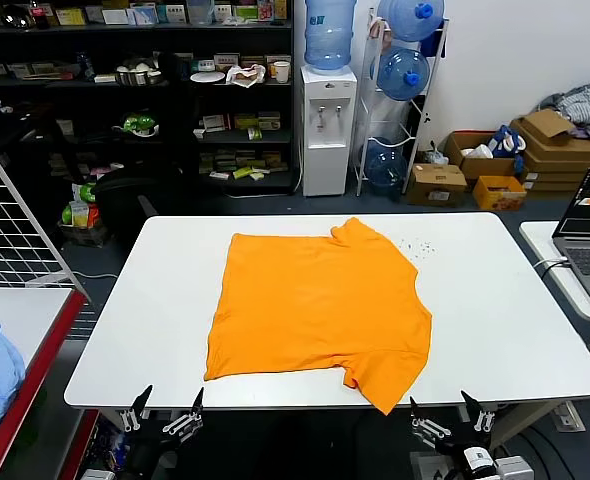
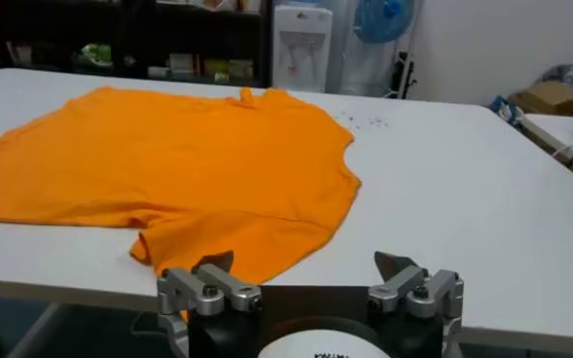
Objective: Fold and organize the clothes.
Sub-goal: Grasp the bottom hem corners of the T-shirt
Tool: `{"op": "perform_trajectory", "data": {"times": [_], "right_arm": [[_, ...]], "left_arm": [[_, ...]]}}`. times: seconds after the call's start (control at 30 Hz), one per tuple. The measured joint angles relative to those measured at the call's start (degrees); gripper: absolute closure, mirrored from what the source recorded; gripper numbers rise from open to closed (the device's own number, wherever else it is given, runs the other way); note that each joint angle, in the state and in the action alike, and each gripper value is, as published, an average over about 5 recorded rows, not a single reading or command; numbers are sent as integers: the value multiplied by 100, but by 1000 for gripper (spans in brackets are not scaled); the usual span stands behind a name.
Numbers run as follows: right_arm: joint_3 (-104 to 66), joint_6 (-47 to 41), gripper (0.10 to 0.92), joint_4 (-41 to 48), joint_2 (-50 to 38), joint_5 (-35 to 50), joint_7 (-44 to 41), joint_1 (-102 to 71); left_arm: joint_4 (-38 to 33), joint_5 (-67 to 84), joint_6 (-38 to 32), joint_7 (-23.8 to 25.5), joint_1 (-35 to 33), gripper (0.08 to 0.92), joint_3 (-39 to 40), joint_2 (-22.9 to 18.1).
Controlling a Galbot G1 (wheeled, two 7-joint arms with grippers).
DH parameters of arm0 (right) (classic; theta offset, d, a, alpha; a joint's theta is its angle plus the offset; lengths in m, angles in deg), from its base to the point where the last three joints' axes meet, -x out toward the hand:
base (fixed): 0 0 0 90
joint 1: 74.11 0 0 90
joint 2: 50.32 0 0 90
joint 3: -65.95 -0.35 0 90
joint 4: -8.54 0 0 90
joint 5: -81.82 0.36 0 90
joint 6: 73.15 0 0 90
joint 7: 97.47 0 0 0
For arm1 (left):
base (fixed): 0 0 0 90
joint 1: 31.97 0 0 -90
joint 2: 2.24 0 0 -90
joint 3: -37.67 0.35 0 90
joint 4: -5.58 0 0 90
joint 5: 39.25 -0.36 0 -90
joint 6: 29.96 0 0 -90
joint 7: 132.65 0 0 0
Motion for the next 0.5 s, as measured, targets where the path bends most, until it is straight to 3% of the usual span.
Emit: {"op": "perform_trajectory", "data": {"times": [0.5], "right_arm": [[269,-124,104,550,106,52,230,742]], "left_arm": [[515,74,323,81,724,79,372,-174]]}}
